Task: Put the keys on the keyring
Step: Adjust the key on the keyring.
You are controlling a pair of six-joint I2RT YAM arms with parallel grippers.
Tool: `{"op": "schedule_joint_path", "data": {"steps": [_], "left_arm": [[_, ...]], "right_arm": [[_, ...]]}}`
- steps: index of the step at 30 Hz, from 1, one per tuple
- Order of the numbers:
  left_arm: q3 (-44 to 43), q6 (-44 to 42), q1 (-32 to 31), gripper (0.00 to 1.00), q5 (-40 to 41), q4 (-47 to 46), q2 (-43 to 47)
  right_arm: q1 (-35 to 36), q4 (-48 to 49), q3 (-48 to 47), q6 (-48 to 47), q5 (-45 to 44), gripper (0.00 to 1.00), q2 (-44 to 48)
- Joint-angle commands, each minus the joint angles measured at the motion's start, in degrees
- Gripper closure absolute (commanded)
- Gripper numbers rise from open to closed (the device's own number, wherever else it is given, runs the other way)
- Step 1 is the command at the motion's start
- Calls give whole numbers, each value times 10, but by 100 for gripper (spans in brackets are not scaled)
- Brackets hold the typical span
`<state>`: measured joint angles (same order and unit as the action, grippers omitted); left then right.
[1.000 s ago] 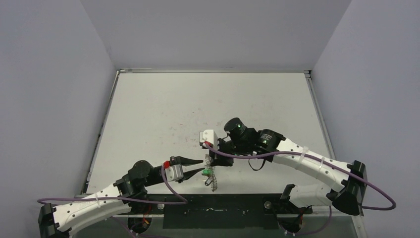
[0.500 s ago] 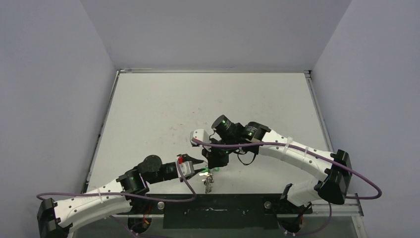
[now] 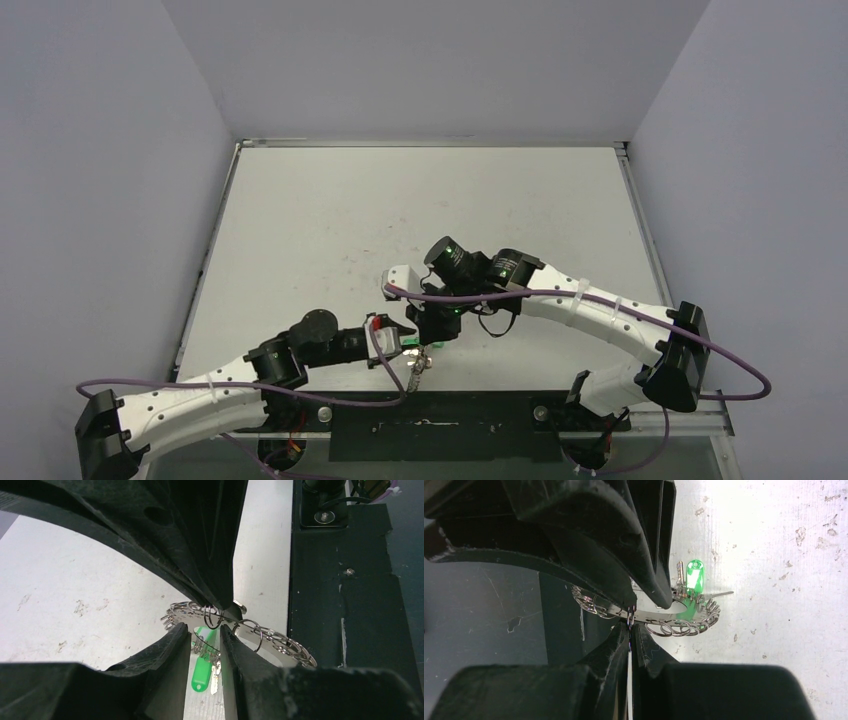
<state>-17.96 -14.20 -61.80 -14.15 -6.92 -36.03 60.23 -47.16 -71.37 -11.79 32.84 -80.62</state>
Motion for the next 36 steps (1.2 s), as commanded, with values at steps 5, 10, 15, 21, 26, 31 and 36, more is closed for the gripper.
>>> {"op": "schedule_joint_path", "data": {"steps": [5,10,15,21,26,31,36], "left_arm": [[-33,-1,-1,71,-40,-33,7],[-29,0,-2,73,-33,-31,27],[-32,-2,-1,80,-30,-37,12],[-45,-12,-2,82,-23,-26,-13],[-47,-13,-2,87,-29,-38,-16],[-43,-10,-2,100,-33,-38,-8],[-25,5,-2,100,-26,-47,13]], "right_arm": [[8,28,-26,10,-10,100,-1],[10,28,-25,11,-9,100,0],[14,28,-25,11,-9,100,0],[17,28,-25,10,-11,100,1],[18,28,-25,8,-15,100,-1],[17,31,-28,7,-32,97,-3],[11,59,-12,9,-52,76,21]]}}
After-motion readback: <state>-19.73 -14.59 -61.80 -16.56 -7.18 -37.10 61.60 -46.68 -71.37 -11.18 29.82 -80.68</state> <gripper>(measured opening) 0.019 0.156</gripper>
